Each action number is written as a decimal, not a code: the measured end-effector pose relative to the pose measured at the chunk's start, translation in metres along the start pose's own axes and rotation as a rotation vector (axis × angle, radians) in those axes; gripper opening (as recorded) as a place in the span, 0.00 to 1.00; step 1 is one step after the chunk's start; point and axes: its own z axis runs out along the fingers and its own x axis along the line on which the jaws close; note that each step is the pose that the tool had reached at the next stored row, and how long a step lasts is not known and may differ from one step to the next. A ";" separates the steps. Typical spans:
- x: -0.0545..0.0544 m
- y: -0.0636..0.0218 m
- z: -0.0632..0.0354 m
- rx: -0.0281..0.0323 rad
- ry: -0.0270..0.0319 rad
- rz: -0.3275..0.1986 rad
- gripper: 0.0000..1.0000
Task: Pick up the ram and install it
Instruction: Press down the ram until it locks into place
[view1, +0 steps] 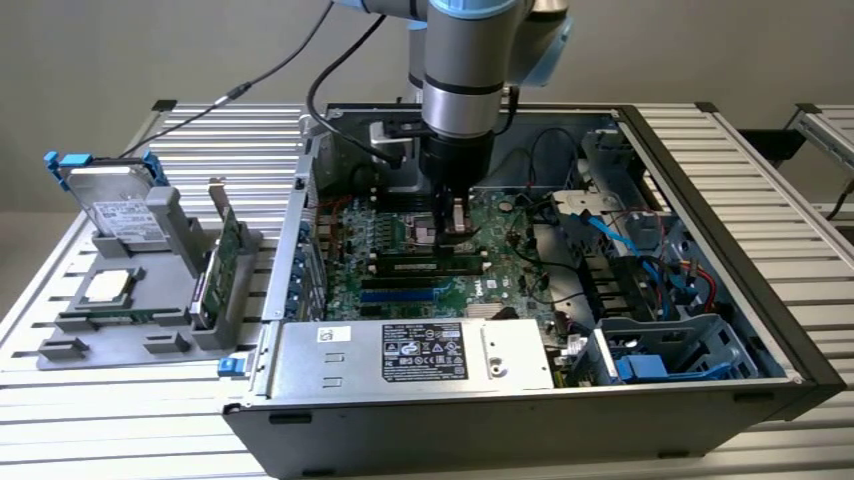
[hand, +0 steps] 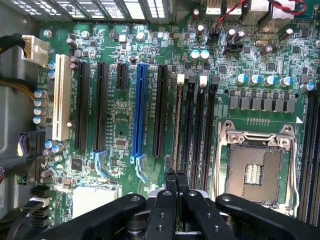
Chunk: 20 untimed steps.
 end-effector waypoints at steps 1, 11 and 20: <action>0.000 0.0000 0.0015 -0.0002 0.0003 0.000 0.10; 0.000 0.0001 -0.0042 0.0000 -0.0005 0.000 0.10; 0.001 0.0101 -0.0138 -0.0004 -0.0001 0.001 0.10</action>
